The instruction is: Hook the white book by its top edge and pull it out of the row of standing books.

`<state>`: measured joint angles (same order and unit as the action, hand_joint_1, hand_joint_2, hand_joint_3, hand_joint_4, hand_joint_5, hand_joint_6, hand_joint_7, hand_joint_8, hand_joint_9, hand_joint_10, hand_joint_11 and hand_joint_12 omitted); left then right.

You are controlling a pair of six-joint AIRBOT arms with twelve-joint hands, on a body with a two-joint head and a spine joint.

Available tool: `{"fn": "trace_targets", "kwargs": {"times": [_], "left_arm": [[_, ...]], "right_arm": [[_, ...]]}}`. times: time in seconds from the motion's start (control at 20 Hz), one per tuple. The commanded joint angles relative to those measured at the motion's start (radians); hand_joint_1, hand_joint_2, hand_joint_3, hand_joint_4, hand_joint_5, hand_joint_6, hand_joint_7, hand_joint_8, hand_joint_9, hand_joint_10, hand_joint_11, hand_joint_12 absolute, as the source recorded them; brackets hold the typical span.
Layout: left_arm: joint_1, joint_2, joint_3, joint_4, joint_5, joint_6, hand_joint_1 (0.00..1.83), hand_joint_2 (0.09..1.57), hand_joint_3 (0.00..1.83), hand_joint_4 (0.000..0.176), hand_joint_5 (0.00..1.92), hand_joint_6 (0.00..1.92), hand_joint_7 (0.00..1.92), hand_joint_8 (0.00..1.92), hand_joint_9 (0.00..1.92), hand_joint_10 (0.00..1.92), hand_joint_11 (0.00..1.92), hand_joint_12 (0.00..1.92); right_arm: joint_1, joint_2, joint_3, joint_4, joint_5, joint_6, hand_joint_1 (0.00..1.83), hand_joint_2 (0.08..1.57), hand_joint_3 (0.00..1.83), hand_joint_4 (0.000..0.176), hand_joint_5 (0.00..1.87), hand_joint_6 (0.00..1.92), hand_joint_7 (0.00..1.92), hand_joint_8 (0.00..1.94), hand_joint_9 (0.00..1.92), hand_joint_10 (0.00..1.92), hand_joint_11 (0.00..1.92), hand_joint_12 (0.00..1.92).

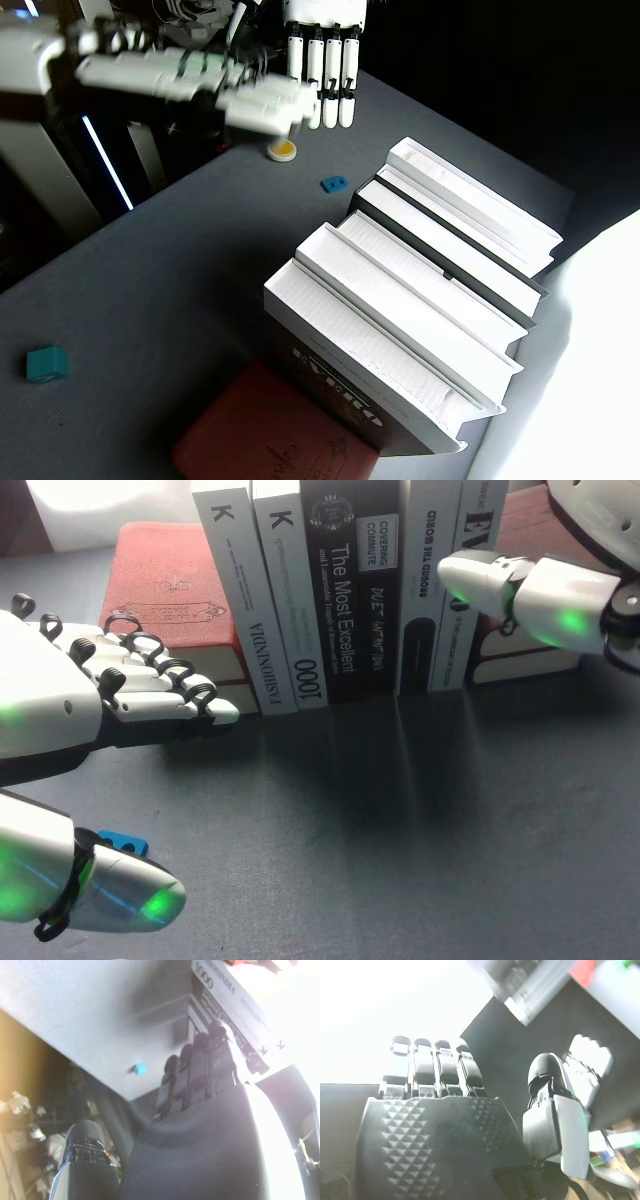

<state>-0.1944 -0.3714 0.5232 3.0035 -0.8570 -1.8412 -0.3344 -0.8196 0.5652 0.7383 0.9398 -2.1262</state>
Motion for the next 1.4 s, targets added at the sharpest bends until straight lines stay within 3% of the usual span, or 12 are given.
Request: {"fn": "trace_targets", "kwargs": {"times": [0.0,0.5,0.55,0.7,1.35], "left_arm": [[-0.012,-0.001,0.000,0.008,0.085,0.000,0.00,1.10,0.01,0.000,0.00,0.00,0.00,0.00,0.00,0.00,0.02,0.01],[-0.012,-0.001,0.001,0.008,0.085,0.000,0.00,1.10,0.01,0.000,0.00,0.00,0.00,0.00,0.01,0.00,0.02,0.01],[-0.012,-0.001,0.001,0.008,0.085,0.000,0.00,1.10,0.01,0.000,0.00,0.00,0.00,0.00,0.01,0.00,0.02,0.01],[-0.012,-0.001,0.002,0.008,0.085,0.000,0.00,1.10,0.01,0.000,0.00,0.00,0.00,0.00,0.00,0.00,0.00,0.00],[-0.012,-0.001,0.002,0.008,0.085,0.000,0.00,1.10,0.00,0.000,0.00,0.00,0.00,0.00,0.00,0.00,0.02,0.01]], "right_arm": [[0.010,0.001,0.012,-0.054,0.108,-0.003,0.03,1.21,0.00,0.000,0.02,0.00,0.02,0.00,0.03,0.00,0.00,0.23],[-0.019,-0.067,0.070,-0.058,0.107,-0.003,0.00,1.25,0.00,0.000,0.03,0.00,0.00,0.00,0.00,0.00,0.00,0.05],[-0.019,-0.073,0.076,-0.058,0.106,-0.002,0.02,1.24,0.00,0.000,0.05,0.00,0.02,0.00,0.02,0.00,0.00,0.14],[-0.028,-0.097,0.100,-0.065,0.105,0.011,0.03,1.24,0.00,0.000,0.03,0.00,0.00,0.00,0.00,0.00,0.00,0.08],[-0.063,-0.162,0.167,-0.084,0.095,0.041,0.02,1.23,0.00,0.000,0.04,0.01,0.04,0.01,0.04,0.01,0.00,0.24]]}}
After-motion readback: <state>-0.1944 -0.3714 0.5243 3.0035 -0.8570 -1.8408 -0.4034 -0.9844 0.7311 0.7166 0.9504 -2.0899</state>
